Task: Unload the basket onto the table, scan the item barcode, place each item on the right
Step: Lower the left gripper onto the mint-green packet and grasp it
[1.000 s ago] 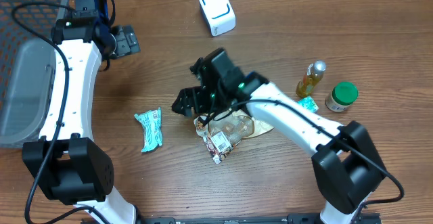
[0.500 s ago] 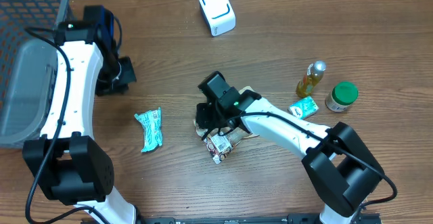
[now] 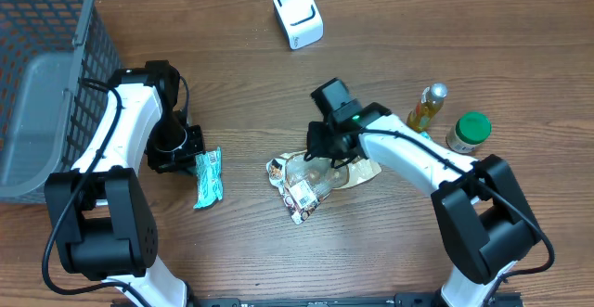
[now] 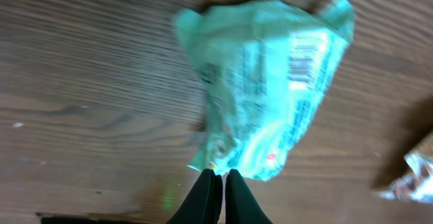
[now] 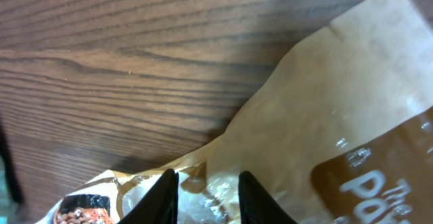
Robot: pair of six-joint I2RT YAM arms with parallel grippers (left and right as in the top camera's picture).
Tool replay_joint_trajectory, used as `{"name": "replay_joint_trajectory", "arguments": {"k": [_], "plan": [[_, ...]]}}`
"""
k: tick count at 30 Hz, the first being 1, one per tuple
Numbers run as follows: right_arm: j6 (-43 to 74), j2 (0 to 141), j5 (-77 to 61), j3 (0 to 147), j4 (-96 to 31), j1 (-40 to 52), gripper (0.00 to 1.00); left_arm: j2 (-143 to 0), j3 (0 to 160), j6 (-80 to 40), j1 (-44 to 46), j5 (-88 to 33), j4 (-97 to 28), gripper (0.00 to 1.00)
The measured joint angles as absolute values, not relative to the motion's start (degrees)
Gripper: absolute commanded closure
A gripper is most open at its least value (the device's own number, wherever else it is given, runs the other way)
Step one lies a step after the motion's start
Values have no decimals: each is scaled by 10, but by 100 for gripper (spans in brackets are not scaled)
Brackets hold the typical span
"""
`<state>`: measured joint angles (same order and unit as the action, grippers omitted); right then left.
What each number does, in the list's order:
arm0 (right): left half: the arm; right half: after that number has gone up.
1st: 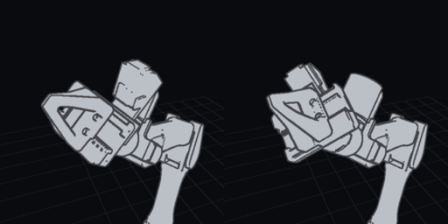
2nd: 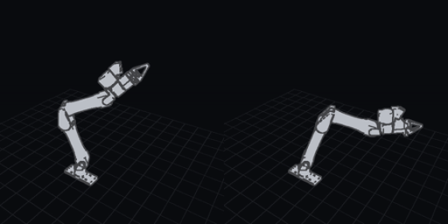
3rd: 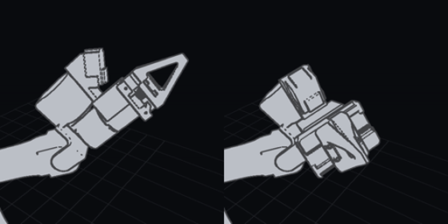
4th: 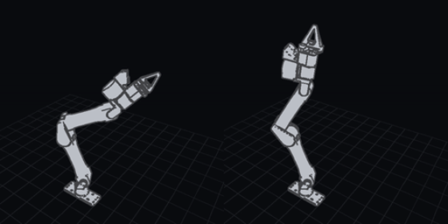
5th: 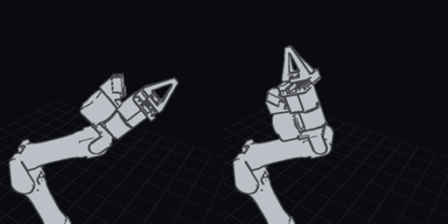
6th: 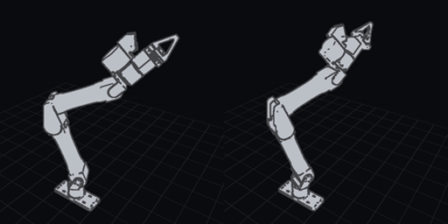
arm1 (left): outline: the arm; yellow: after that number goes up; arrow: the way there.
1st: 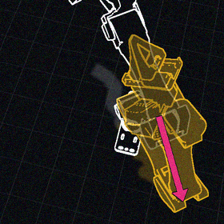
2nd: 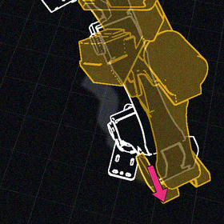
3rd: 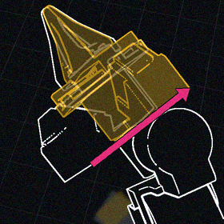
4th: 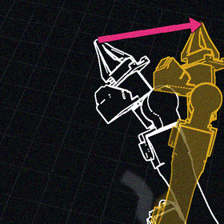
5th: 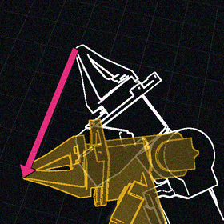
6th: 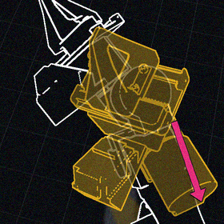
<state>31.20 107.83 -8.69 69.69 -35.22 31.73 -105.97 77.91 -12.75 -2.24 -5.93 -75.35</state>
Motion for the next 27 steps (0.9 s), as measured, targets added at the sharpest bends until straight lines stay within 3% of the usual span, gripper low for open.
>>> {"name": "replay_joint_trajectory", "arguments": {"k": [5, 7, 10, 16, 20, 24, 27], "plan": [[295, 1078, -115, 697, -354, 308, 69, -1060, 773, -103, -22, -89, -756, 66], [291, 1078, -121, 697, -355, 309, 69, -1060, 761, -103, -22, -94, -754, 63], [282, 1079, -127, 697, -356, 308, 68, -1060, 735, -101, -22, -98, -736, 64], [268, 1078, -131, 697, -355, 308, 65, -1060, 680, -114, -22, -101, -674, 88], [260, 1079, -133, 697, -357, 303, 64, -1060, 664, -118, -20, -110, -630, 89], [253, 1078, -141, 706, -376, 285, 52, -1060, 664, -117, 7, -118, -589, 90], [233, 1078, -171, 723, -383, 271, 51, -1058, 664, -105, 35, -118, -565, 90]]}}
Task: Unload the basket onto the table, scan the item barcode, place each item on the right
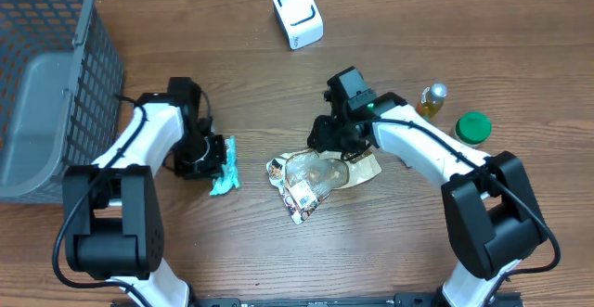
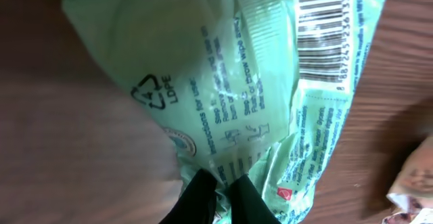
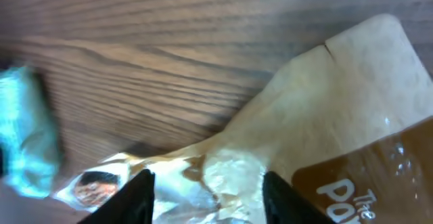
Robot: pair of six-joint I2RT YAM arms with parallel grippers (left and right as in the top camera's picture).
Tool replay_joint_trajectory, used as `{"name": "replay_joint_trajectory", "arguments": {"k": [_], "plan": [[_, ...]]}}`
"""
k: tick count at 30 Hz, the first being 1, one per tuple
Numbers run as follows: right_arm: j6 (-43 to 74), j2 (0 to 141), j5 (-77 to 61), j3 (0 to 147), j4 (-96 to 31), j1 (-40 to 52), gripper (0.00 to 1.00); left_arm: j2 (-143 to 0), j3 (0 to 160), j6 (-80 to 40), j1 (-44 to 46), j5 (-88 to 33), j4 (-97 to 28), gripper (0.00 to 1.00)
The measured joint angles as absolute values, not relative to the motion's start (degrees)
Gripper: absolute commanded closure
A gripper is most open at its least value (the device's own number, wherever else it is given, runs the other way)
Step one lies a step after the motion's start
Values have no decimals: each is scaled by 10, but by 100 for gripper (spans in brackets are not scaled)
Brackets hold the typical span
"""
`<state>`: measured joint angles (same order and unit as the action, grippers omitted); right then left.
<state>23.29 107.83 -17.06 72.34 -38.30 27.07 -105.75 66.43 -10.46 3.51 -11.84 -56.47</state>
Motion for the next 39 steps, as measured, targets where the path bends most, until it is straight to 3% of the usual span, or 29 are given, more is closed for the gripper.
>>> {"name": "replay_joint_trajectory", "arguments": {"k": [5, 8, 10, 15, 18, 30, 37, 39], "plan": [[210, 1078, -214, 764, -373, 266, 52, -1057, 676, -75, 86, -117, -552, 96], [208, 1078, -227, 772, -353, 267, 61, -1058, 700, -70, 105, -111, -575, 94], [210, 1077, -237, 772, -351, 267, 70, -1058, 724, -71, 108, -109, -592, 85], [236, 1077, -246, 771, -334, 278, 69, -1058, 754, -81, 96, -105, -597, 65], [244, 1077, -247, 771, -317, 300, 69, -1058, 754, -88, 88, -105, -600, 58], [296, 1089, -206, 771, -288, 376, 76, -1058, 738, -83, 66, -134, -591, 63], [321, 1144, -207, 771, -260, 391, 77, -1058, 725, -72, 62, -160, -582, 57], [324, 1157, -213, 771, -250, 392, 77, -1058, 717, -70, 62, -164, -568, 63]]}}
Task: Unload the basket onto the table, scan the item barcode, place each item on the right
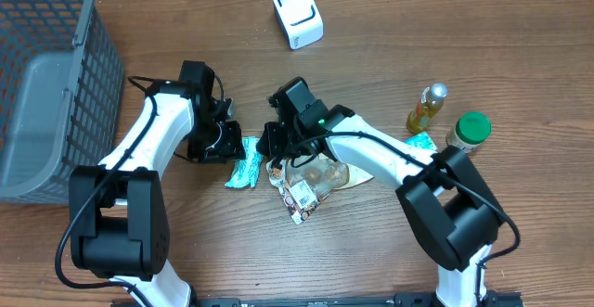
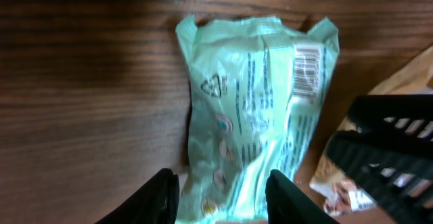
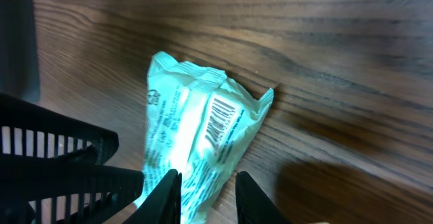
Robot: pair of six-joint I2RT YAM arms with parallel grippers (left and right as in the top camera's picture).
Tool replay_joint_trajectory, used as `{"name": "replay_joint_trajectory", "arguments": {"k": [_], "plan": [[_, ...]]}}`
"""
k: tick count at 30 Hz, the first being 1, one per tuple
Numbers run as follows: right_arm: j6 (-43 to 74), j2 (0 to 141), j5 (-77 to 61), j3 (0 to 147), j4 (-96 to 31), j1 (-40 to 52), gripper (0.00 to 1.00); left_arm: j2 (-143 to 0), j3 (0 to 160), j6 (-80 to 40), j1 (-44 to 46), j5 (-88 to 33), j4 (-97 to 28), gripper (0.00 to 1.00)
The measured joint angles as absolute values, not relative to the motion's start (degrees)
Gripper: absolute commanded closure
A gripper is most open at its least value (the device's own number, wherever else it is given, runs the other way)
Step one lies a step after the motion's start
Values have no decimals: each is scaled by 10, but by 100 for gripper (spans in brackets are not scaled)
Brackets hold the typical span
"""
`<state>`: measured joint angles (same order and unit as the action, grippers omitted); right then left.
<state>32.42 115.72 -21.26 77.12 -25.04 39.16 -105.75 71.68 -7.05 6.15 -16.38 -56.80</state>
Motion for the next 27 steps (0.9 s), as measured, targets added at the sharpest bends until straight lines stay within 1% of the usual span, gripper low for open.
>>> {"name": "replay_joint_trajectory", "arguments": {"k": [1, 4, 9, 11, 13, 16, 20, 22, 25, 27], "plan": [[326, 1162, -215, 771, -246, 392, 77, -1058, 712, -70, 62, -165, -560, 65], [329, 1168, -218, 771, -241, 392, 77, -1058, 690, -70, 62, -172, -535, 65], [330, 1170, -223, 771, -233, 392, 78, -1058, 667, -70, 62, -185, -519, 59], [330, 1176, -223, 771, -230, 393, 81, -1058, 667, -70, 62, -188, -518, 56], [331, 1184, -223, 771, -230, 394, 86, -1058, 666, -70, 62, -189, -517, 53], [333, 1193, -223, 771, -229, 394, 87, -1058, 660, -70, 62, -189, -514, 48], [332, 1194, -223, 771, -227, 394, 87, -1058, 638, -70, 62, -190, -501, 49], [333, 1194, -222, 771, -227, 394, 88, -1058, 628, -70, 61, -194, -493, 47], [332, 1194, -220, 771, -228, 394, 88, -1058, 619, -69, 61, -197, -486, 46], [332, 1194, -216, 771, -228, 394, 88, -1058, 618, -69, 61, -198, -485, 51]]}}
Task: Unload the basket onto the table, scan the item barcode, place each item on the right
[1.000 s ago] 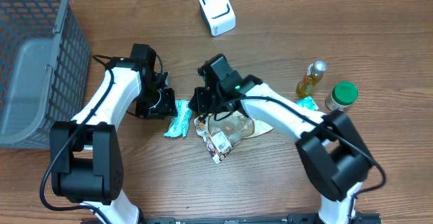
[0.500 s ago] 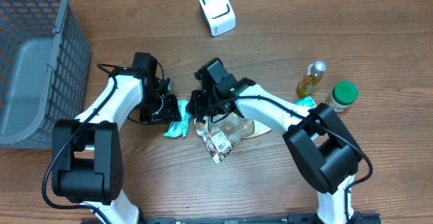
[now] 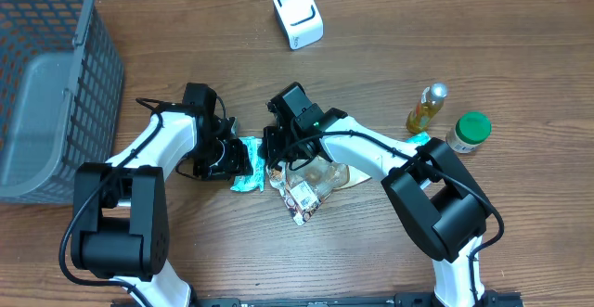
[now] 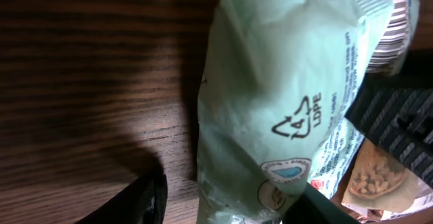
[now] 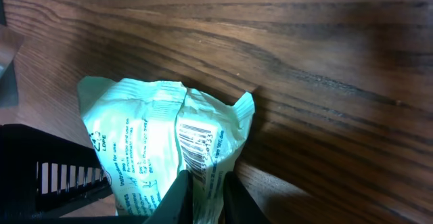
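Note:
A pale green wipes packet (image 3: 247,155) lies at the table's middle, just left of a brown pouch. My right gripper (image 5: 206,191) is shut on the packet's (image 5: 142,139) edge, right by the barcode (image 5: 195,147). My left gripper (image 4: 233,200) is open wide, with its fingers on either side of the packet (image 4: 284,95). In the overhead view the left gripper (image 3: 230,157) and right gripper (image 3: 271,147) meet at the packet from opposite sides. The white scanner (image 3: 297,15) stands at the far edge.
A grey mesh basket (image 3: 46,75) fills the far left. A brown pouch with a clear snack packet (image 3: 311,177) lies beside the green packet. An oil bottle (image 3: 425,108) and a green-capped jar (image 3: 469,131) stand at the right.
My right gripper was open above the green packet and is now shut on its barcode edge. My left gripper stays open and now sits lower, straddling the packet.
My left gripper was shut at the packet's edge on the left side while the right hovered open over the brown pouch. Then the packet was further right in the left gripper. Then the left was open, the packet lay beside the pouch, and now the right grips it.

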Robot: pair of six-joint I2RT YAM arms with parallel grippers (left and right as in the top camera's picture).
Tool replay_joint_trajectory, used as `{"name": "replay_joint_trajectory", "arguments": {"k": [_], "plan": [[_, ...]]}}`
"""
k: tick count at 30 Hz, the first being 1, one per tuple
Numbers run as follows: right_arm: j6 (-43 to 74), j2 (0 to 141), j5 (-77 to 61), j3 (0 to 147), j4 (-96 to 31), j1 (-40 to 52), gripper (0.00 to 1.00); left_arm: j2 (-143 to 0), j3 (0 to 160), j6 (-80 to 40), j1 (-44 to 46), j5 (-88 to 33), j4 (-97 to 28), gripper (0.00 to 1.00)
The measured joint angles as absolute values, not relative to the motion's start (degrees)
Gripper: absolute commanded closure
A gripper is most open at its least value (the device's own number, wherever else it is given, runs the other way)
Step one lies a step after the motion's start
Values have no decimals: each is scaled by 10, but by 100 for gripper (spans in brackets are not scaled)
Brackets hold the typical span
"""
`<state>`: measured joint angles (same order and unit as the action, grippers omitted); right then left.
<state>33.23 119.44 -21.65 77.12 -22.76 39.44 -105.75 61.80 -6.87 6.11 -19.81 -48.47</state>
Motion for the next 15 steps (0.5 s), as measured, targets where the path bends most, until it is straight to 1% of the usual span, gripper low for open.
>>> {"name": "replay_joint_trajectory", "arguments": {"k": [1, 6, 12, 13, 15], "plan": [[332, 1194, -215, 771, -227, 395, 88, -1058, 617, -69, 61, -200, -483, 56], [332, 1194, -209, 771, -226, 397, 89, -1057, 615, -62, 60, -216, -471, 96], [332, 1194, -208, 771, -218, 399, 88, -1054, 615, -60, 59, -221, -473, 96], [332, 1194, -211, 771, -211, 398, 87, -1054, 615, -60, 59, -221, -474, 96], [330, 1194, -223, 771, -201, 397, 81, -1054, 619, -60, 59, -219, -480, 96]]}}
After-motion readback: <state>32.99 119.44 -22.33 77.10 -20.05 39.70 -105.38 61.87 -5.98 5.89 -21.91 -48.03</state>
